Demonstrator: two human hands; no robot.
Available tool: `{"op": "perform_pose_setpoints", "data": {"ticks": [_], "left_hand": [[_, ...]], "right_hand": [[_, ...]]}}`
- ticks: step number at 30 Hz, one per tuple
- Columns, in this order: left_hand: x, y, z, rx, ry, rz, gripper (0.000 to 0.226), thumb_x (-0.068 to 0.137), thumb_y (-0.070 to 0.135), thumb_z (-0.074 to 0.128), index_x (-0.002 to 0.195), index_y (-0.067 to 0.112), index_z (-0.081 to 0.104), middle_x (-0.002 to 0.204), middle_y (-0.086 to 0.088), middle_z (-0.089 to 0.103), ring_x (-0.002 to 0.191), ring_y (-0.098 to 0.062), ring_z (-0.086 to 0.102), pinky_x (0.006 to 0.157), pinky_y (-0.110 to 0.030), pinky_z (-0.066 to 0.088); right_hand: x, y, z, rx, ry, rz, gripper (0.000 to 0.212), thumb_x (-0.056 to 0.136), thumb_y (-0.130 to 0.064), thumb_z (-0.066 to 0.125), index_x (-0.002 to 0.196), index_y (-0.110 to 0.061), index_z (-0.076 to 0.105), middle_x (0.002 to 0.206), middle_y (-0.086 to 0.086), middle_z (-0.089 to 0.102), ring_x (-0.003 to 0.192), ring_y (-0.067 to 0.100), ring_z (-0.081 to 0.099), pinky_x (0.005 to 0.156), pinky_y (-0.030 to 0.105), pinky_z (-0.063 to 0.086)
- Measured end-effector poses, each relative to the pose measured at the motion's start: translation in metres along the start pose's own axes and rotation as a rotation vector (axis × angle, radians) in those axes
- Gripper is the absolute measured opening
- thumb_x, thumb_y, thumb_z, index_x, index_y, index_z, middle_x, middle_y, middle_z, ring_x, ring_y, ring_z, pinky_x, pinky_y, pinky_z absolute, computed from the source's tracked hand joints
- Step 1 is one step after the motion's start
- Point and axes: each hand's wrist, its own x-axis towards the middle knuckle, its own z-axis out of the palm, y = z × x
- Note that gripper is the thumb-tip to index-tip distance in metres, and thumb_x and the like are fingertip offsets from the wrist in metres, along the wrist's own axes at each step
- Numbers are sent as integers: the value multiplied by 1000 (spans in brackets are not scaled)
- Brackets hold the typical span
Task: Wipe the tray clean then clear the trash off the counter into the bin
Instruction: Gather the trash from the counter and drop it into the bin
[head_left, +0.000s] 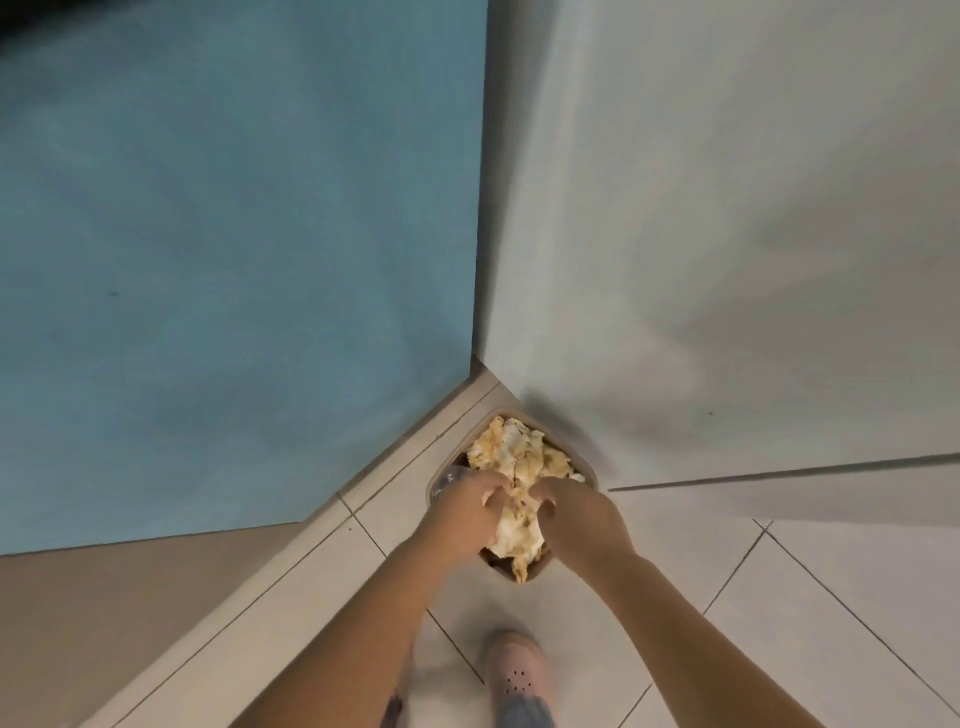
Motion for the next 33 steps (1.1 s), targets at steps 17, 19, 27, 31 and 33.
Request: {"op": "perform_pose_setpoints", "data": {"ticks": [17,19,27,31,33], "left_hand": [[-445,112,-239,-49,855,132,27,93,31,53,118,28,63,106,12,66,92,-1,59,84,-19,46],[-488,99,-264,-92,933,96,27,93,34,52,118,29,62,98,17,65,88,-1,59,80,-21,49],[-623,-5,-352,-23,1038,-88,30,93,42,49,121,33,58,100,18,59,89,-1,58,79,-20,46],[-674,-61,-395,-56,1049,-140,28,93,39,50,118,31,59,94,20,57,81,7,56,65,-9,39],[-690,-86,-416,-82,1051,-159,28,93,38,51,118,30,60,94,20,57,80,8,55,65,-10,39]], "right_hand": [[-311,-306,-178,328,238,-780,8,92,-34,53,86,-35,58,60,-16,54,57,6,53,59,27,43],[-334,-349,-178,303,227,-852,10,90,-42,54,93,-34,59,67,-16,56,60,2,53,59,24,42],[-410,-511,-123,300,150,-945,39,84,-54,59,115,-31,56,85,-12,60,74,4,58,64,19,45],[-435,-573,-83,341,142,-927,42,83,-53,61,117,-30,55,86,-13,60,76,5,58,64,18,45],[-444,-600,-70,356,134,-923,43,83,-53,61,119,-30,54,87,-13,59,76,5,58,63,18,45]]}}
